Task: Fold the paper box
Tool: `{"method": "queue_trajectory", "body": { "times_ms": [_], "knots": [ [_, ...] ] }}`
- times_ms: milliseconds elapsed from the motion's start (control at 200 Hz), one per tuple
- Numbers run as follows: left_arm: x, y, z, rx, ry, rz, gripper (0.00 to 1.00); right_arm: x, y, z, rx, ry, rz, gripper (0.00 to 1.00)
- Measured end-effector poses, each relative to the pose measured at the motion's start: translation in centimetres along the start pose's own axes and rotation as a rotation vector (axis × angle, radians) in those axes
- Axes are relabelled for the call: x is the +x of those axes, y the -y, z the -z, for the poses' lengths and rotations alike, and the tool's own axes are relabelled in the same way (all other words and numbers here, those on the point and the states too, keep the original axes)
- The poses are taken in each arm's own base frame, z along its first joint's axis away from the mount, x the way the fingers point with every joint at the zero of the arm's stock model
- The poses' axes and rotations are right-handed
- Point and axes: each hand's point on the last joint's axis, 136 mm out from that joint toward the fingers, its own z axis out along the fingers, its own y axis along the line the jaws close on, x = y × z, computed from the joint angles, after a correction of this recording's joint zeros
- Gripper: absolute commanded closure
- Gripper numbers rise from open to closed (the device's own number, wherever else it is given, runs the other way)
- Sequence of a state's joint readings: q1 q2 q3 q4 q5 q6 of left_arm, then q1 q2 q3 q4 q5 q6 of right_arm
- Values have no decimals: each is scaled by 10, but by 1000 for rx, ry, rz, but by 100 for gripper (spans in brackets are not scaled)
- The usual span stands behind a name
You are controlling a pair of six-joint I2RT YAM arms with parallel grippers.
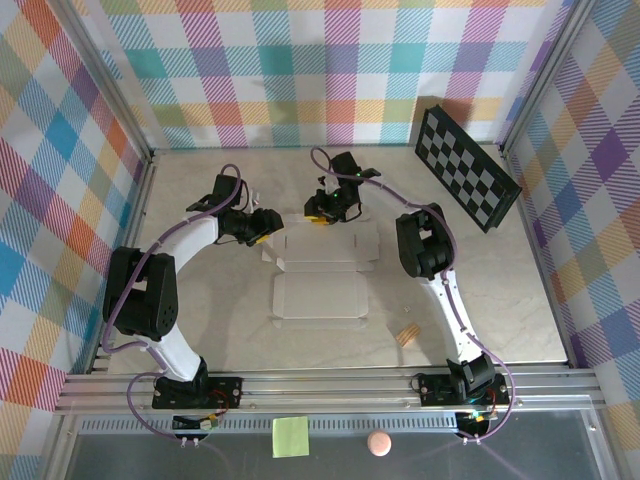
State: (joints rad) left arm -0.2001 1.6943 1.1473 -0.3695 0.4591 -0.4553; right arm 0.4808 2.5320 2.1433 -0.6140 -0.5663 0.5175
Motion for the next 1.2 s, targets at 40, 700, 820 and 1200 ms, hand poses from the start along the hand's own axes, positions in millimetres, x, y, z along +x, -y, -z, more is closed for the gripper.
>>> {"method": "queue_trajectory", "body": {
  "times_ms": [40, 700, 820, 1200],
  "knots": [
    [0, 0, 0, 0, 1, 0, 48, -1, 0, 1, 0, 3, -1, 66],
    [-14, -3, -10, -35, -11, 4, 47, -9, 12, 0, 13, 10, -13, 67],
    [-27, -4, -18, -61, -12, -4, 46, -8, 13, -1, 9, 10, -9, 67],
    [-81, -20, -61, -141, -25, -10, 44, -8, 13, -1, 4, 11, -7, 67]
  ]
}}
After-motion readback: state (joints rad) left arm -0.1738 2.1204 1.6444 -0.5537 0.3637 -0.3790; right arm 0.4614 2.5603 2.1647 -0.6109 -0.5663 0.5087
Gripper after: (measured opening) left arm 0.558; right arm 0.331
